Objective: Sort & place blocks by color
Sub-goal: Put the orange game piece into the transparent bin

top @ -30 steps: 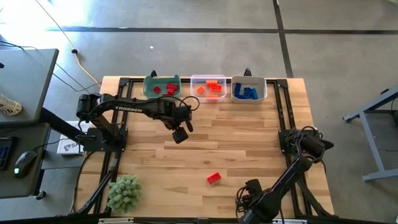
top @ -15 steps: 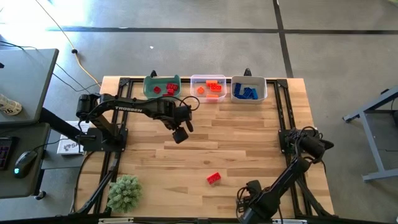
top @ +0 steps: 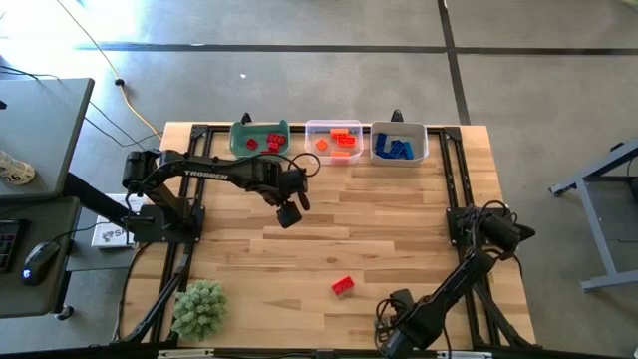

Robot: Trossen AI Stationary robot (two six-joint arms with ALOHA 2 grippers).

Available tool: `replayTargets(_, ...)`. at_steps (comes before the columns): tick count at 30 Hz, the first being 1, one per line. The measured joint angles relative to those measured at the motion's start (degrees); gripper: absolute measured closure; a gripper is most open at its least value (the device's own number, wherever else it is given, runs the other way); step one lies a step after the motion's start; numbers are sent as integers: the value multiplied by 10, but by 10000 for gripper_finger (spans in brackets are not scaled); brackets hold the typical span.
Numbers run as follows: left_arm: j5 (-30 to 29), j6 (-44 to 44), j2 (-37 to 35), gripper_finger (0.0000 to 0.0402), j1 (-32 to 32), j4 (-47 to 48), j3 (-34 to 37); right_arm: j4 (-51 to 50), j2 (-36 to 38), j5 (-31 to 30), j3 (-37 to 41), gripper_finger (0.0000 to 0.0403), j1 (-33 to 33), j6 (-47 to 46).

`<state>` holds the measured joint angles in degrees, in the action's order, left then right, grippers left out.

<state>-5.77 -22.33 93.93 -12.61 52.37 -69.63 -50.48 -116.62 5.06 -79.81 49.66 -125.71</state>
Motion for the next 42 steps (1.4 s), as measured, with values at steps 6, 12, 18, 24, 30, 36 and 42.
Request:
replayTargets(6,0,12,0,167,-20,-14,0,-14,23,-40,-4,337,-35,64)
replayTargets(12,2,48,0,167,-46,-61,0,-103,87,-99,-5,337,-100,152)
replayTargets(18,2,80,0,167,-77,-106,0,-179,168,-159,-5,337,-199,290)
replayTargets(24,12,117,0,167,-103,-129,0,-181,231,-220,-5,337,-321,454)
replayTargets(30,34,144,0,167,-126,-150,0,-128,261,-233,-5,337,-450,623)
replayTargets(36,41,151,0,167,-139,-184,0,-16,256,-221,-5,337,-568,778)
replayTargets(42,41,151,0,167,-141,-204,0,96,249,-210,-5,337,-665,877)
